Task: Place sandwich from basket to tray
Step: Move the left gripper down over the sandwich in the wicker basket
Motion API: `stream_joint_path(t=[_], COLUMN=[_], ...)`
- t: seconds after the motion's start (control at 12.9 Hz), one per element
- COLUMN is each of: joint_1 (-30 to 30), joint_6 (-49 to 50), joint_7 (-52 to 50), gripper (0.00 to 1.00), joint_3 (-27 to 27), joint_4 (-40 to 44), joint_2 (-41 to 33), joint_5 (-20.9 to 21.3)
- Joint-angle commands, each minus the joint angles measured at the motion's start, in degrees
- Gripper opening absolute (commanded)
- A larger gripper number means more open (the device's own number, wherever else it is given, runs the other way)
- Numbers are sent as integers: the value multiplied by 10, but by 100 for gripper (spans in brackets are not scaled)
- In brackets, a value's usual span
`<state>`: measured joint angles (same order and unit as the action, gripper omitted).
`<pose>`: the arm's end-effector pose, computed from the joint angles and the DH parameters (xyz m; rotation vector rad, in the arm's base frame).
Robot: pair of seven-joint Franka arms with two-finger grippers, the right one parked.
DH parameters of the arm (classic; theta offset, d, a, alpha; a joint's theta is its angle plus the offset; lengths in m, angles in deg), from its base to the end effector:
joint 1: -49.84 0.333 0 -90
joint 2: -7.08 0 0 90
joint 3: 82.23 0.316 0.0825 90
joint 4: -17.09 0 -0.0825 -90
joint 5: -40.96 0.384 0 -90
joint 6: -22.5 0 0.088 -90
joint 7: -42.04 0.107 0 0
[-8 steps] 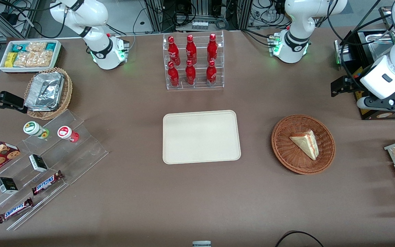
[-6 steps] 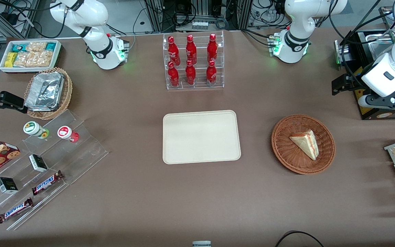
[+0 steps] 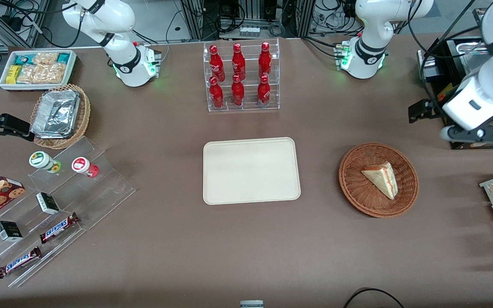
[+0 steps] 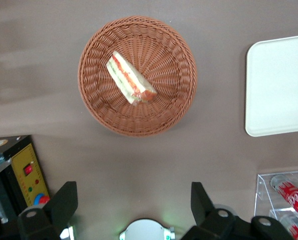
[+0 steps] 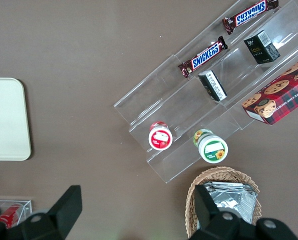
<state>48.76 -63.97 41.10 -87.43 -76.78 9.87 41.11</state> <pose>0.5532 -0.0595 0.5612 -3.1165 0.1459 0.2775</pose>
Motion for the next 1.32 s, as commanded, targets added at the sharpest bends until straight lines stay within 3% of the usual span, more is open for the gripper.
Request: stream_joint_path(t=[0.0,0.54,0.7,0.93,1.24], joint_1=[-2,-1,-1,-1,1], joint_6=[-80,-257,-303,-309,-321], joint_7=[-18,-80,-148,-287,-364], gripper=[100,100,100,100,100], joint_3=[-2,-1,-1,-1,1], joint_4=[-62,-143,-176,-176,-193], joint_2=[7,88,91,102,97], joint_5=[3,9,9,9,9])
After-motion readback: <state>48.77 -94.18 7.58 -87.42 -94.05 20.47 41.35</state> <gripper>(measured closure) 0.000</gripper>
